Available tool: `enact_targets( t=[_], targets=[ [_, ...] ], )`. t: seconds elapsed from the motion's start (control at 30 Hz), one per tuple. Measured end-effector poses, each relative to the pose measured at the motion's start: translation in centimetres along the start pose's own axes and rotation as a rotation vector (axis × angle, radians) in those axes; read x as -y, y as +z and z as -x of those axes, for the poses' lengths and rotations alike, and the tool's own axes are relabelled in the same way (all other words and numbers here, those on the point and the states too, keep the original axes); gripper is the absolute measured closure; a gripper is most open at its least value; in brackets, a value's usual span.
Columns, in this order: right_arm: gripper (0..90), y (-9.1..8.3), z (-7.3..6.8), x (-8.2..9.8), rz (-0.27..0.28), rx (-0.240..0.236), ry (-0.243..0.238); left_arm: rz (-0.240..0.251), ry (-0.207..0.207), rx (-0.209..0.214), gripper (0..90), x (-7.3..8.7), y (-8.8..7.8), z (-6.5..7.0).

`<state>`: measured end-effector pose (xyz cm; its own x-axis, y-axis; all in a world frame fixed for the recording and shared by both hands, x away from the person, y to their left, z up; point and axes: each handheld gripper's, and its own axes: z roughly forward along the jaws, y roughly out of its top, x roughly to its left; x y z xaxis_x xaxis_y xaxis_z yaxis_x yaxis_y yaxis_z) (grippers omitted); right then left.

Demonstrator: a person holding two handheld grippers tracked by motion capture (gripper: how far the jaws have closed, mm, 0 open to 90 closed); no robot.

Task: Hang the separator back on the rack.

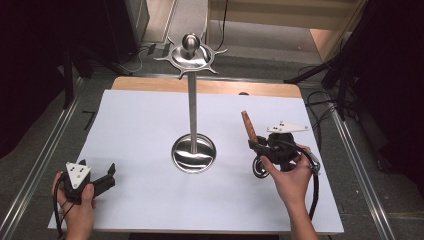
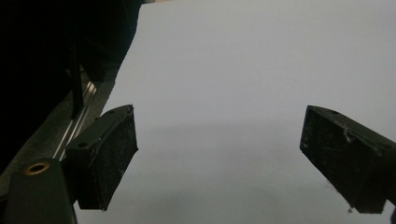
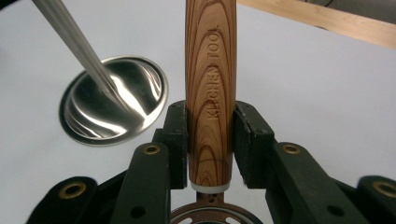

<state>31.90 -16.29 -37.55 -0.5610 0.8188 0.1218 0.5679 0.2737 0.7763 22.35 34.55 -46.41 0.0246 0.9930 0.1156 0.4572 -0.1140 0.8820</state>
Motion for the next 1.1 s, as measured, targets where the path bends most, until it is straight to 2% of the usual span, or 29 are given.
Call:
enact_targets(
  t=[0.07,0.13,0.2,0.27,0.33,0.4,0.43,0.47,0.5,0.57,0.6,0.67,0.77,0.93,1.0,1.1],
  targets=[
    [69.6,-0.1,-0.1,0.0,0.012,-0.007,-0.001,0.0,0.001,0.0,12.1,0.0,0.0,0.0],
    [69.5,-0.7,-0.4,-0.2,0.055,-0.009,-0.004,0.001,0.003,-0.002,12.1,0.0,0.0,0.0],
    [69.6,-0.8,-0.5,-0.2,0.068,-0.017,-0.002,0.002,0.002,-0.001,12.1,0.0,0.0,0.0],
    [69.6,-1.5,-0.8,-0.5,0.115,-0.041,-0.005,0.0,0.001,-0.001,12.0,0.0,0.0,0.0],
    [69.6,-1.6,-0.9,-0.5,0.124,-0.044,-0.006,-0.001,0.003,-0.002,12.1,0.0,0.0,0.0],
    [69.6,-2.0,-1.1,-0.6,0.157,-0.049,-0.013,0.0,0.004,-0.004,12.1,0.0,0.0,0.1],
    [69.6,-2.4,-1.5,-0.6,0.214,-0.046,-0.023,-0.001,0.004,-0.002,12.1,0.0,0.0,0.0],
    [69.6,-2.4,-1.5,-0.6,0.214,-0.046,-0.023,-0.001,0.002,-0.001,12.1,0.0,0.0,0.0],
    [69.5,-2.5,-1.7,-0.5,0.255,-0.048,-0.035,0.001,0.001,-0.001,12.1,0.0,0.0,0.0],
    [69.5,-2.6,-1.8,-0.5,0.273,-0.047,-0.04,0.0,0.001,0.0,12.0,0.0,0.0,0.0],
    [69.5,-2.8,-2.0,-0.5,0.323,-0.055,-0.045,0.001,-0.002,0.0,12.0,0.0,0.0,0.0],
    [69.5,-2.9,-2.1,-0.5,0.334,-0.06,-0.044,0.002,-0.002,0.0,12.0,0.0,0.0,0.0],
    [69.5,-3.3,-2.3,-0.6,0.385,-0.069,-0.036,0.008,-0.002,-0.001,12.1,0.0,-0.1,0.0],
    [69.5,-3.4,-2.5,-0.8,0.42,-0.074,-0.029,0.02,0.002,-0.006,12.1,0.1,-0.2,0.1],
    [69.5,-3.3,-2.8,-1.1,0.451,-0.083,-0.042,0.023,0.003,-0.005,12.1,0.1,-0.3,0.1],
    [69.5,-3.3,-3.2,-1.3,0.47,-0.101,-0.051,0.023,0.003,-0.005,12.1,0.1,-0.3,0.0]
  ],
)
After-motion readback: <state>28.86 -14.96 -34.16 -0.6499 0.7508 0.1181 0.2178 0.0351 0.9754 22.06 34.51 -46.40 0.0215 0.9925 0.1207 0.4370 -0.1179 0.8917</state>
